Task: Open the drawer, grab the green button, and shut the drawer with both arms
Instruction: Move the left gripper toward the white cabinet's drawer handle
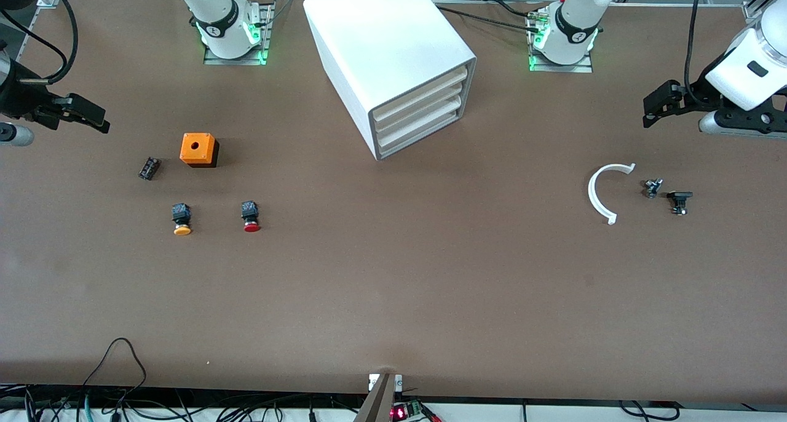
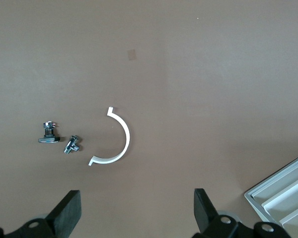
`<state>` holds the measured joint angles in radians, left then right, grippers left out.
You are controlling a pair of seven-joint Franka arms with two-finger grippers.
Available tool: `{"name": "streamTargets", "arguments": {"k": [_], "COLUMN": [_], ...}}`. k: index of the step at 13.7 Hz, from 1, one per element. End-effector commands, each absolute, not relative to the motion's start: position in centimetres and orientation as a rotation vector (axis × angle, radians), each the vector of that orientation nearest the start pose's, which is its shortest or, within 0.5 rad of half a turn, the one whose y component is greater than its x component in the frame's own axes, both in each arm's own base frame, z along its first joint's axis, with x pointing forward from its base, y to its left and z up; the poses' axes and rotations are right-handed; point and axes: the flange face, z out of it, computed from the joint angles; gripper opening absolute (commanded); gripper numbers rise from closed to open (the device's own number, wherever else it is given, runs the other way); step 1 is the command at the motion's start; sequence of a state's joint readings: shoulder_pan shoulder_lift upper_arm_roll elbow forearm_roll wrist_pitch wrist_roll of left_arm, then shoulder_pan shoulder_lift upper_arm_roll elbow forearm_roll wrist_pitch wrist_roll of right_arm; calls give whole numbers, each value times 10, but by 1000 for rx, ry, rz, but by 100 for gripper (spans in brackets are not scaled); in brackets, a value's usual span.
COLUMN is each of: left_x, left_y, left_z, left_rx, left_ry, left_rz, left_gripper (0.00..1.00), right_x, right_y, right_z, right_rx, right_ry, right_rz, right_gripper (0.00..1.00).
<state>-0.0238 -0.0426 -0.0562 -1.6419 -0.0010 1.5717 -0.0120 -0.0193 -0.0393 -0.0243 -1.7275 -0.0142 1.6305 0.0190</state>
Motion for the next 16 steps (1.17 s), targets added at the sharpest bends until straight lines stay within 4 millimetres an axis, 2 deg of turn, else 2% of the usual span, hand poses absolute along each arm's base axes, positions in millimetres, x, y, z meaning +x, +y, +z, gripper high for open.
{"name": "streamTargets", "arguments": {"k": [1, 4, 6, 7, 8, 10, 11, 12, 13, 14, 15, 16], "left_x": [542, 542, 542, 544, 561, 567, 571, 579, 590, 599, 600, 605], "left_y": [-47, -46, -46, -44, -48, -47, -47, -49, -50, -50, -56, -66], "left_z": [622, 624, 625, 617, 588, 591, 581, 561, 526, 481, 464, 437], "left_rx": [-3138, -3141, -3142, -3140, -3136, -3135, -3136, -3130, -3122, -3121, -3143, -3187], "left_ry": [159, 157, 147, 140, 152, 154, 154, 156, 161, 171, 207, 206], "left_rz": [41, 36, 34, 58, 146, 149, 176, 235, 331, 487, 587, 670], "left_gripper": [100, 100, 100, 100, 100, 100, 100, 100, 100, 100, 100, 100], "right_x": [537, 540, 540, 540, 539, 541, 542, 543, 543, 543, 544, 544], "right_y": [-19, -20, -11, -10, -9, -10, -10, -11, -11, -11, -9, -8], "right_z": [580, 581, 582, 581, 582, 582, 581, 581, 581, 581, 582, 583], "right_rx": [-3137, -3148, -3155, -3152, -3152, -3149, -3150, -3153, -3153, -3153, -3152, -3151], "right_ry": [84, 52, 25, 32, 44, 37, 28, 17, 17, 17, 13, 11], "right_rz": [72, 49, 37, 44, 44, 36, 34, 25, 24, 22, 17, 15], "right_gripper": [100, 100, 100, 100, 100, 100, 100, 100, 100, 100, 100, 100]}}
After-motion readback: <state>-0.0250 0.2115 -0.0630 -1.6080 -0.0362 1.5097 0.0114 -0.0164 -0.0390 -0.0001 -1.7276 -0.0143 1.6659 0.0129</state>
